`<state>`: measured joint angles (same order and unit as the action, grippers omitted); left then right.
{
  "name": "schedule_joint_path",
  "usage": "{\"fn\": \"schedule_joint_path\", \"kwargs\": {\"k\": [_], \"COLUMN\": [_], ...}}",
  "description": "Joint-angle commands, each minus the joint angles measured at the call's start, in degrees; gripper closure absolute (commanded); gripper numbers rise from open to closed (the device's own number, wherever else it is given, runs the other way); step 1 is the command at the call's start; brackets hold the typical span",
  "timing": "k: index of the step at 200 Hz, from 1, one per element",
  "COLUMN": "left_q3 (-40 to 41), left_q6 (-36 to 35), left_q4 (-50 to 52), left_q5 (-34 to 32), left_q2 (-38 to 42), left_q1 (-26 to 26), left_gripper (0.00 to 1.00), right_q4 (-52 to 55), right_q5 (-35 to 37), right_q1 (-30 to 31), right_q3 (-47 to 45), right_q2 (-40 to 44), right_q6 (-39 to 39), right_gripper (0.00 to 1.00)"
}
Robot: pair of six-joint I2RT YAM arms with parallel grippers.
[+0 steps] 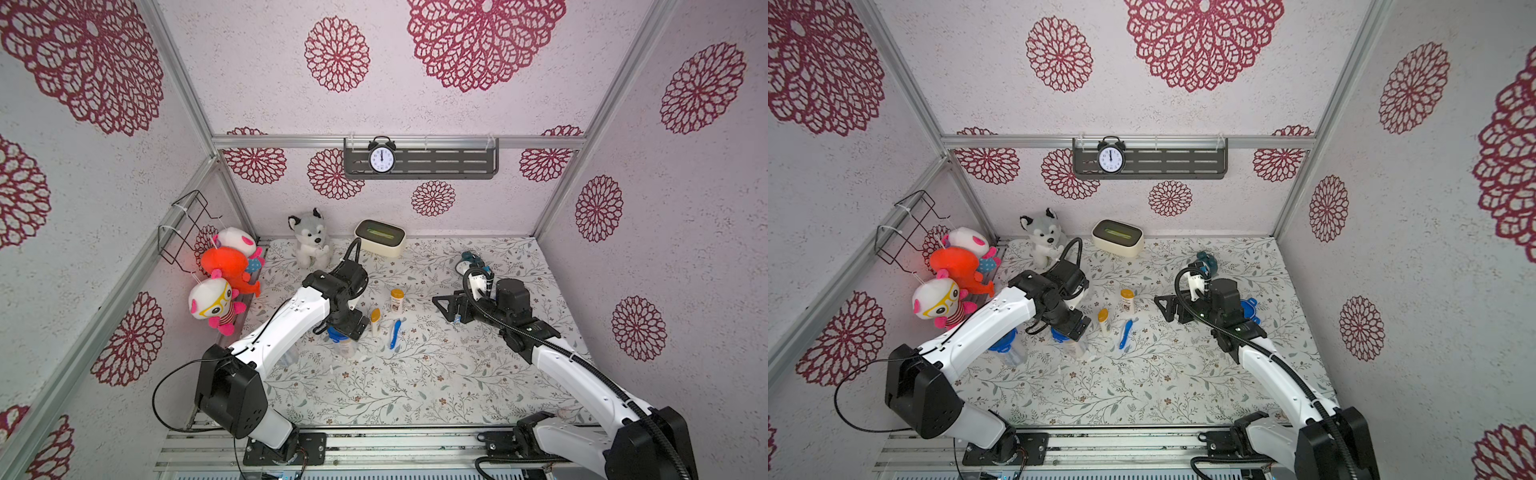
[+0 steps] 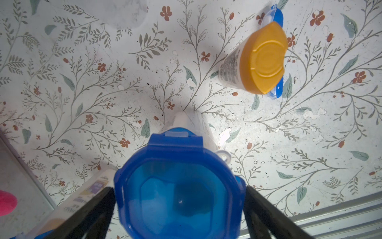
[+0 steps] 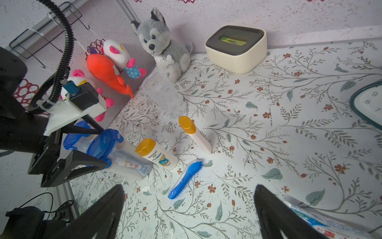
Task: Pack away toiletry kits
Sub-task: Move the container to the center of the board.
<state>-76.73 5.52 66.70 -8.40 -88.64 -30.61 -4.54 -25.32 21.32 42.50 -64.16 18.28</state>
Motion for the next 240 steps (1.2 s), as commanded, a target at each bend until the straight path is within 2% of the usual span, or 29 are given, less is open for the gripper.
{"fn": "schedule_joint_path", "kwargs": {"k": [1, 26, 70, 134, 152, 183, 240], "left_q3": [0.8, 2.2, 7.0, 9.5, 9.4, 6.4, 0.6], "left_q6": [-3.4, -7.8, -20.0, -29.1, -28.8, -21.4, -17.1], "left_q4": [-1.3, -2.7, -7.2, -9.4, -10.8, -14.6, -15.2], "left_q5": [-0.3, -0.6, 3.9, -2.2, -3.9, -0.9, -5.1], "left_q2": [-0.1, 1.7, 7.7, 11.0, 10.7, 7.9, -0.7], "left_q1": [-0.3, -0.3, -0.4, -0.2, 0.9, 9.3, 17.9], "left_gripper": [0.06, 0.10, 0.14, 0.14, 0.14, 0.23, 0.21], "right_q4": [-1.9, -2.1, -2.3, -3.4, -3.5, -3.7, -3.3], "right_q5": [-0.7, -1.0, -1.8, -3.2, -3.5, -3.8, -3.9], "right_q1": [-0.8, -1.4, -2.6, -4.2, -4.6, -4.8, -5.2], "right_q3": [-0.2, -0.3, -0.9, -1.8, -1.8, -1.9, -2.1], "right_q2": [1.4, 1.2, 1.4, 1.2, 1.3, 1.4, 2.3], "right_q6": [0.5, 0.6, 0.6, 1.3, 1.4, 1.7, 1.8], "right_gripper": [0.01, 0.01, 0.01, 0.01, 0.01, 0.01, 0.01]}}
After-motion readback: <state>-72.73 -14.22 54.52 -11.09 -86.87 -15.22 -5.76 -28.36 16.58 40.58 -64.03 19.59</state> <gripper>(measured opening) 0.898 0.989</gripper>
